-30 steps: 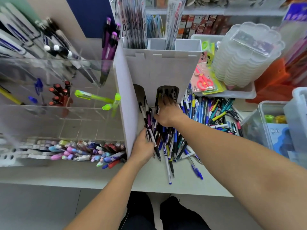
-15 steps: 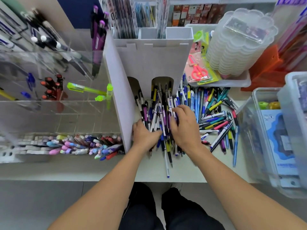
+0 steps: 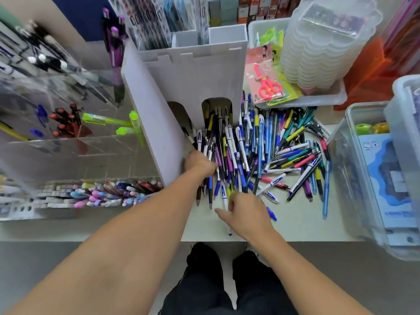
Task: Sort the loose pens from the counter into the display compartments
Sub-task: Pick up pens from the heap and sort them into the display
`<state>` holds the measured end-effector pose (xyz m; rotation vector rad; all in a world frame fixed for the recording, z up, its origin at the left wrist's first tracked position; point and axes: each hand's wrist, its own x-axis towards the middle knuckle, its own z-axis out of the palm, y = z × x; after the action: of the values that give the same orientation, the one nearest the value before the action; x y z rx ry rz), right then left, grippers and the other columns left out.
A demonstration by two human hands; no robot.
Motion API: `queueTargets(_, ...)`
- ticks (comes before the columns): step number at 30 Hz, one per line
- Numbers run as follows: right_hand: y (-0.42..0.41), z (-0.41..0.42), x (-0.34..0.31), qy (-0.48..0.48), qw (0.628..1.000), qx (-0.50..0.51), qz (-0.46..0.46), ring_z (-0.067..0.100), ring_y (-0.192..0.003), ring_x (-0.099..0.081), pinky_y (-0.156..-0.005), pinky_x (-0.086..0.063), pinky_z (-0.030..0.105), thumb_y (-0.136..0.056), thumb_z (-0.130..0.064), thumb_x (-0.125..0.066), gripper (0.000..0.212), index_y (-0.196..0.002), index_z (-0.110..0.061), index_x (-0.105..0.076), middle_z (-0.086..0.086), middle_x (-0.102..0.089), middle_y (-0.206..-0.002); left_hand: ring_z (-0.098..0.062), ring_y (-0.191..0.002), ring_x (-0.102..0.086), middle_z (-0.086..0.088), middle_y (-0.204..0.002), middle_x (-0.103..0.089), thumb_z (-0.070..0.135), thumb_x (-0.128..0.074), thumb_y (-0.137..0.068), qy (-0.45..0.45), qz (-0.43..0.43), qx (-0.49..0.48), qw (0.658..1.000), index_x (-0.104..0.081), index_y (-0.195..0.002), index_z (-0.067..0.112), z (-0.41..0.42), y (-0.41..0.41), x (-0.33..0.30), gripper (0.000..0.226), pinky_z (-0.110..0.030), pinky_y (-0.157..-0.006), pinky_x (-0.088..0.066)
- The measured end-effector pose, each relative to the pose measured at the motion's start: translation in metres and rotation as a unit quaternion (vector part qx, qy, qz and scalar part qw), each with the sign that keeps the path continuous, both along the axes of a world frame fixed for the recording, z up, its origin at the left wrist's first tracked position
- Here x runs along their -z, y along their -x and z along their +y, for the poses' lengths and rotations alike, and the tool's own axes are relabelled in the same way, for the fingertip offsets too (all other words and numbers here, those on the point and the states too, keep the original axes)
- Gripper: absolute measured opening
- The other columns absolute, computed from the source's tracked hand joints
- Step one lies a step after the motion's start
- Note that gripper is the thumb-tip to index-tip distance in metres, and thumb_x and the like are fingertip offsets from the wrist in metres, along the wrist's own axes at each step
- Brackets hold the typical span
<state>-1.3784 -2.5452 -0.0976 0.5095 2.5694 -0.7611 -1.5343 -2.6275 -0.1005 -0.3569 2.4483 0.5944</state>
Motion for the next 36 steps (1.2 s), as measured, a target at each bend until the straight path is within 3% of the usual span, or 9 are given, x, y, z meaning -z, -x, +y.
queueTargets(5, 0.013, -0.014, 0.017, 0.003, 0.999, 0.029, -0.043, 0.020, -0.058, -0.046, -0.057, -0.038, 0.031, -0.091, -0.034, -0.071, 0.046, -0.063, -0.015, -0.039, 0.000, -0.044, -0.063, -0.023, -0.091, -0.057, -0.005, -0.094, -0.056, 0.022, -0.071, -0.092, -0.052, -0.031, -0.020, 0.998, -0.058, -0.103, 0.008, -0.014, -0.005, -0.012, 0.022, -0.029, -0.075, -0.047)
queueTargets(8, 0.019, -0.010, 0.022, 0.003, 0.998, 0.064, 0.006, 0.028, -0.068, -0.055, -0.061, -0.042, 0.032, -0.097, -0.029, -0.065, 0.042, -0.065, -0.014, -0.042, 0.005, -0.050, -0.066, -0.021, -0.081, -0.054, -0.004, -0.085, -0.054, 0.012, -0.067, -0.091, -0.050, -0.041, -0.017, 0.998, -0.047, -0.079, 0.013, -0.023, -0.015, -0.019, 0.023, -0.032, -0.071, -0.049)
queueTargets(14, 0.013, -0.005, 0.007, 0.082, 0.973, 0.147, 0.158, 0.020, -0.062, -0.059, -0.060, -0.049, 0.035, -0.099, -0.026, -0.064, 0.023, -0.084, -0.009, -0.066, 0.001, -0.062, -0.067, -0.019, -0.063, -0.049, -0.002, -0.070, -0.053, 0.014, -0.063, -0.090, -0.143, -0.014, -0.050, 0.988, -0.050, -0.074, 0.016, -0.035, -0.044, -0.045, 0.021, -0.027, -0.052, -0.037)
queueTargets(17, -0.002, -0.006, -0.026, 0.148, 0.954, 0.154, 0.209, 0.016, -0.058, -0.062, -0.058, -0.055, 0.035, -0.099, -0.031, -0.064, 0.027, -0.074, -0.020, -0.066, -0.004, -0.062, -0.059, -0.019, -0.073, -0.062, -0.004, -0.079, -0.067, 0.014, -0.066, -0.091, -0.254, -0.040, -0.073, 0.964, -0.064, -0.089, 0.013, -0.045, -0.060, -0.064, 0.003, -0.031, -0.067, -0.051)
queueTargets(20, -0.010, -0.010, -0.068, 0.330, 0.889, 0.273, 0.160, 0.019, -0.067, -0.068, -0.059, -0.059, 0.033, -0.100, -0.035, -0.060, 0.031, -0.080, -0.015, -0.073, 0.005, -0.070, -0.070, -0.022, -0.074, -0.058, -0.007, -0.075, -0.063, 0.011, -0.067, -0.090, -0.374, -0.063, -0.110, 0.919, -0.064, -0.082, 0.008, -0.052, -0.072, -0.084, 0.008, -0.038, -0.075, -0.050)
queueTargets(23, -0.010, -0.021, -0.102, 0.500, 0.788, 0.350, 0.081, 0.015, -0.095, -0.072, -0.082, -0.058, 0.035, -0.103, -0.048, -0.043, 0.045, -0.106, -0.013, -0.072, 0.000, -0.077, -0.099, -0.025, -0.069, -0.053, -0.007, -0.065, -0.055, 0.010, -0.069, -0.084, -0.466, -0.045, -0.183, 0.865, -0.059, -0.074, 0.006, -0.051, -0.077, -0.107, 0.015, -0.045, -0.079, -0.051)
queueTargets(25, -0.008, -0.032, -0.117, 0.561, 0.735, 0.374, 0.078, 0.008, -0.107, -0.069, -0.091, -0.051, 0.034, -0.102, -0.054, -0.035, 0.053, -0.119, -0.016, -0.068, -0.006, -0.075, -0.112, -0.024, -0.063, -0.052, -0.006, -0.061, -0.053, 0.011, -0.070, -0.086, -0.519, -0.030, -0.226, 0.824, -0.058, -0.069, 0.007, -0.050, -0.076, -0.121, 0.021, -0.046, -0.077, -0.051)
queueTargets(29, 0.002, -0.050, -0.134, 0.614, 0.629, 0.466, 0.107, 0.025, -0.121, -0.064, -0.108, -0.043, 0.042, -0.102, -0.055, -0.038, 0.055, -0.127, -0.014, -0.066, 0.004, -0.073, -0.121, -0.017, -0.055, -0.053, -0.003, -0.061, -0.054, 0.009, -0.068, -0.093, -0.579, 0.013, -0.268, 0.770, -0.059, -0.079, 0.009, -0.048, -0.076, -0.143, 0.016, -0.030, -0.061, -0.050)
queueTargets(36, 0.010, -0.061, -0.143, 0.621, 0.573, 0.516, 0.138, 0.027, -0.113, -0.069, -0.095, -0.051, 0.041, -0.101, -0.049, -0.041, 0.051, -0.122, -0.010, -0.066, 0.010, -0.075, -0.114, -0.019, -0.067, -0.057, -0.008, -0.074, -0.056, 0.008, -0.070, -0.092, -0.606, 0.037, -0.237, 0.759, -0.060, -0.093, 0.010, -0.058, -0.086, -0.152, 0.010, -0.030, -0.066, -0.053)
